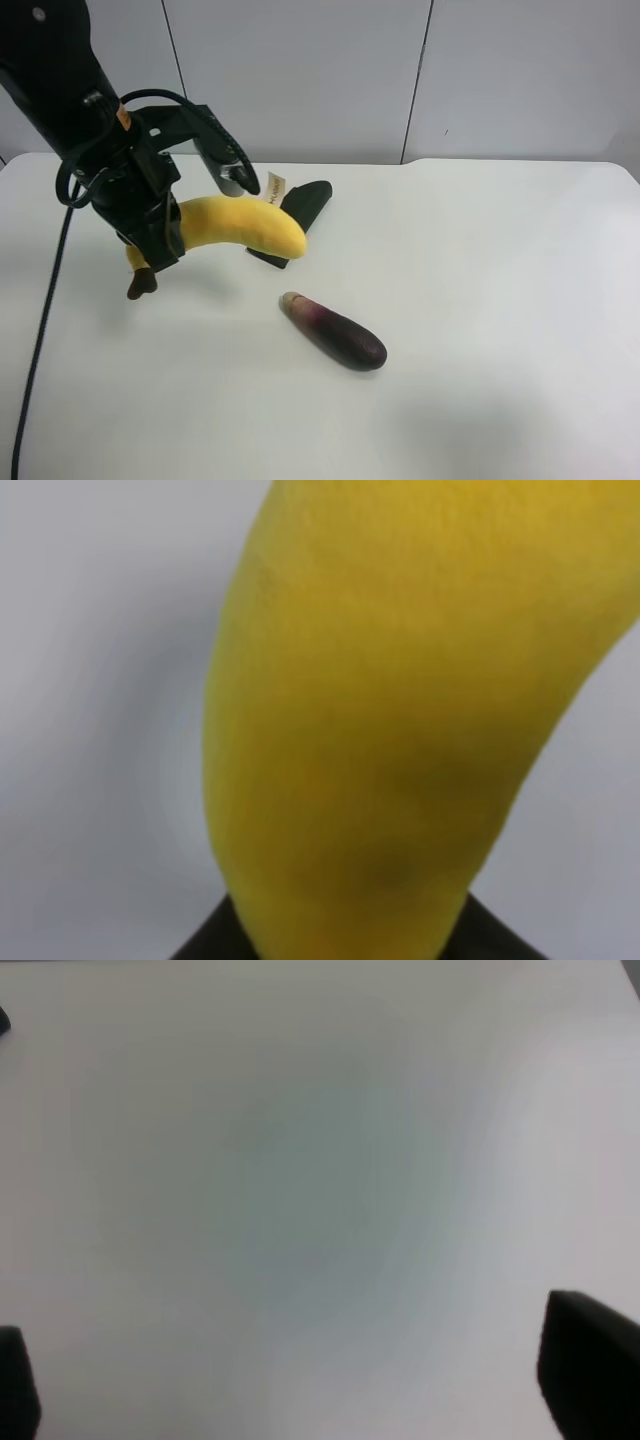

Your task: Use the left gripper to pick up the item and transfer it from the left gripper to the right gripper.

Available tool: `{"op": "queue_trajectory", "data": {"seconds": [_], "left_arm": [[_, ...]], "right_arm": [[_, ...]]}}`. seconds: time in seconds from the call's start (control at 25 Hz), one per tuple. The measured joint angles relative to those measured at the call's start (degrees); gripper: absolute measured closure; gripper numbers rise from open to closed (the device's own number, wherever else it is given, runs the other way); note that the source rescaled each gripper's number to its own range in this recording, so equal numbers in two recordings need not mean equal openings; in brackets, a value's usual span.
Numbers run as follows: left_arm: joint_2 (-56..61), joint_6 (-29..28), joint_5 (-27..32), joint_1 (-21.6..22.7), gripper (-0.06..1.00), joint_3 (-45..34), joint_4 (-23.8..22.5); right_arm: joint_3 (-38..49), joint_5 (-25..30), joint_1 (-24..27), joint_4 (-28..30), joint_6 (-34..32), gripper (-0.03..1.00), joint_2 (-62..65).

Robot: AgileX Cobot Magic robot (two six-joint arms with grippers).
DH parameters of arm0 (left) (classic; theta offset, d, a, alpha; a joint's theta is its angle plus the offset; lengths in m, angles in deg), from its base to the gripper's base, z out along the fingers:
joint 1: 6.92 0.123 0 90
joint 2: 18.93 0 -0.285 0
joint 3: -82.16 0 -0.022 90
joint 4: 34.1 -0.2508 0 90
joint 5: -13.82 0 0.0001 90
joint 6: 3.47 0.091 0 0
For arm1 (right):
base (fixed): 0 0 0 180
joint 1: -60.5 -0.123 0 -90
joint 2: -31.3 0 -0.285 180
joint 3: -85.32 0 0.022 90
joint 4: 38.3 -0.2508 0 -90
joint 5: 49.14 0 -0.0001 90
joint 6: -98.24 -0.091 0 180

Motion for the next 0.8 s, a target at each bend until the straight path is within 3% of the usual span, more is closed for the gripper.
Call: {"op": "queue_trajectory", "data": {"seconds": [0.24,0.52,0.64,0.8], "left_arm": [[0.00,-2.77,1.28,-7.54,0.94,2.65,-0.12],[0.00,-5.32,2.50,-11.71,0.94,2.65,-0.24],[0.00,-5.74,2.81,-12.39,0.94,2.65,-0.24],[0.00,-5.99,3.87,-12.46,0.94,2.65,-0.24]], "right_arm": [[0.00,0.00,0.00,0.00,0.00,-0.03,0.00],[0.00,-0.12,0.00,-1.18,0.17,-0.03,0.00],[0.00,-0.14,0.00,-5.47,2.88,-0.03,-0.23],[-2.11,-0.01,0.00,-16.06,7.38,-0.03,-7.57]]}}
